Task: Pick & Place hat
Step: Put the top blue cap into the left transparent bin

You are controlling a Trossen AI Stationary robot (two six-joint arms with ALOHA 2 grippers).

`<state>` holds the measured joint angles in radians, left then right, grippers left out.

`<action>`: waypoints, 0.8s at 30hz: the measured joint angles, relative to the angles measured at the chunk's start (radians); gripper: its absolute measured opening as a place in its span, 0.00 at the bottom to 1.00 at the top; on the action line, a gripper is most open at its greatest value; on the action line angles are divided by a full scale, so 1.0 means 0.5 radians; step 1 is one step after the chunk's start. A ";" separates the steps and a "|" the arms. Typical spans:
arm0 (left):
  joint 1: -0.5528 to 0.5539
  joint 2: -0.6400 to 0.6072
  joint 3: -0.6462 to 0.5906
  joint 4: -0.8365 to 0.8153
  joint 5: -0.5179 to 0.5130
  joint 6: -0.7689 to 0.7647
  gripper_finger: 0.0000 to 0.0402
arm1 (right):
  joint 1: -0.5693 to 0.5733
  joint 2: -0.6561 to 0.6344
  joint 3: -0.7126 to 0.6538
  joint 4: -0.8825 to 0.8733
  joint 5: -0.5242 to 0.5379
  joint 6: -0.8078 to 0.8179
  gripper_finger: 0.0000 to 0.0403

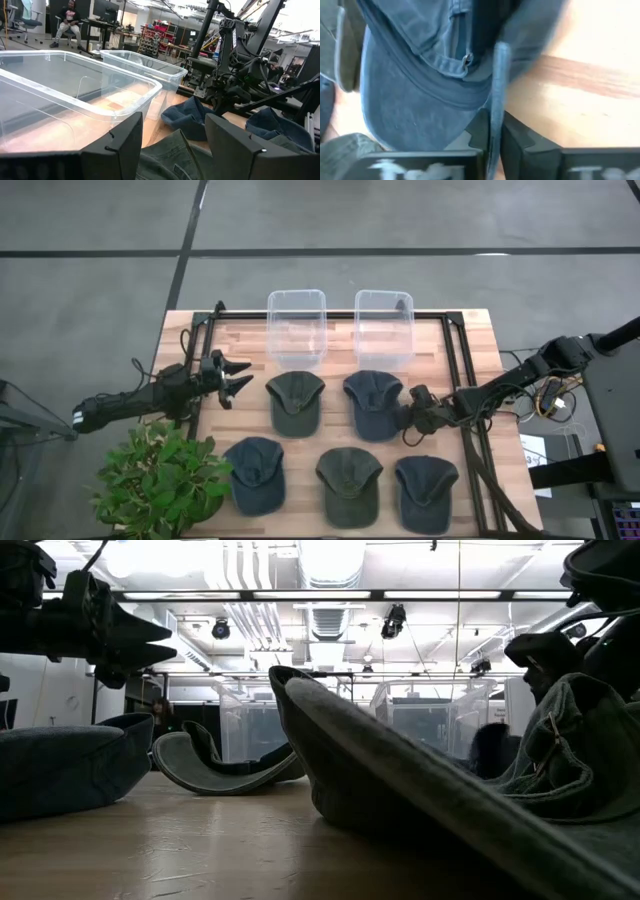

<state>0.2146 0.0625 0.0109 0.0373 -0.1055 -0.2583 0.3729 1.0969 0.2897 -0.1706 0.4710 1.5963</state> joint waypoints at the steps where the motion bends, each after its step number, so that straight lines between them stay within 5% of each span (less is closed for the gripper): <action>1: 0.000 0.000 0.000 0.000 0.000 -0.023 0.52 | 0.000 0.000 0.000 0.009 0.004 0.001 0.04; 14: 0.000 0.000 0.000 0.001 0.000 -0.272 0.52 | 0.005 -0.148 0.125 0.282 -0.211 -0.365 0.03; 24: 0.000 0.000 0.000 0.012 -0.002 -0.430 0.52 | 0.005 -0.284 0.593 -0.234 -0.068 -0.721 0.03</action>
<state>0.2146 0.0624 0.0109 0.0433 -0.1062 -0.4734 0.3752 0.9550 0.5860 -0.2875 0.4372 1.2356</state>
